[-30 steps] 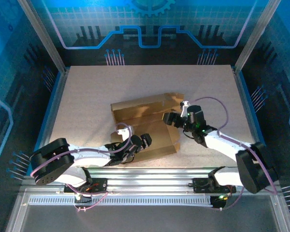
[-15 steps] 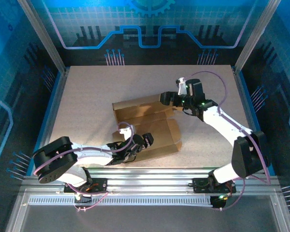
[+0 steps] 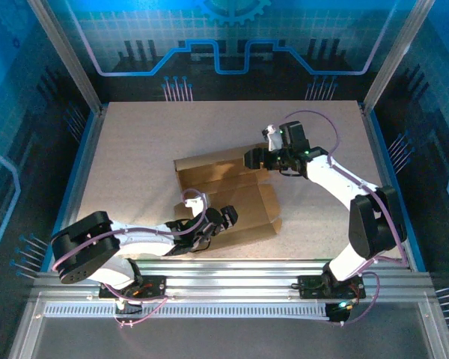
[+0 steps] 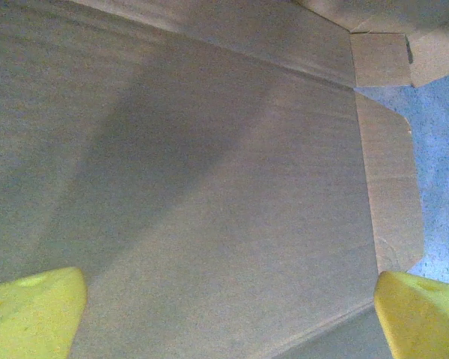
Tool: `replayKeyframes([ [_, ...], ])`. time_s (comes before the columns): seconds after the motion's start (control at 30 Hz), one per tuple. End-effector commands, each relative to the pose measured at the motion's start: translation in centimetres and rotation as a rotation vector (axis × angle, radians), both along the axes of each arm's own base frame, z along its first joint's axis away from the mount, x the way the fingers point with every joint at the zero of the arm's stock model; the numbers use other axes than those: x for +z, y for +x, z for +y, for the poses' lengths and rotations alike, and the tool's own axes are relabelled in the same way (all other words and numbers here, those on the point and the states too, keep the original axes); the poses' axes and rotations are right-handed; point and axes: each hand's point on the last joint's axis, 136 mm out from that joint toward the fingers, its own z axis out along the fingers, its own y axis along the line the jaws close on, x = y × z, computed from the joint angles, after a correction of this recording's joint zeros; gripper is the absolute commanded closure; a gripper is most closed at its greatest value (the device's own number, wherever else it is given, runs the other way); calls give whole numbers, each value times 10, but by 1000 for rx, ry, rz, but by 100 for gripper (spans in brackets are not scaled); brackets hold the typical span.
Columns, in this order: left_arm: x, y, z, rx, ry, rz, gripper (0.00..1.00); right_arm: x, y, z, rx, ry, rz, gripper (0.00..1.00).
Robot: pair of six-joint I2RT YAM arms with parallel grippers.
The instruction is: Fold the paper box
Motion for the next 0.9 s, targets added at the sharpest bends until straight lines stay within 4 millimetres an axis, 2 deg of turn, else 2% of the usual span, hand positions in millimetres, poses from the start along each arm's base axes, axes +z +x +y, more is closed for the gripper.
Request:
replayKeyframes([
  [0.0,-24,-18,3,-49,51,86,1,27,8,-24,-40,-58,-71,25],
  [0.2,-24,-19,6,-47,53,86,1,48,18,-65,-91,-154,-117,24],
  [0.33,-25,-20,6,-53,59,87,1,48,33,-81,-80,-237,-99,20],
  [0.53,-24,-21,8,-56,66,89,1,29,56,-80,-3,-302,-51,19],
  [0.73,-21,-21,11,-55,78,83,1,2,52,-79,54,-330,23,24],
  [0.87,-21,-21,10,-61,85,82,2,-13,46,-81,60,-339,55,34],
])
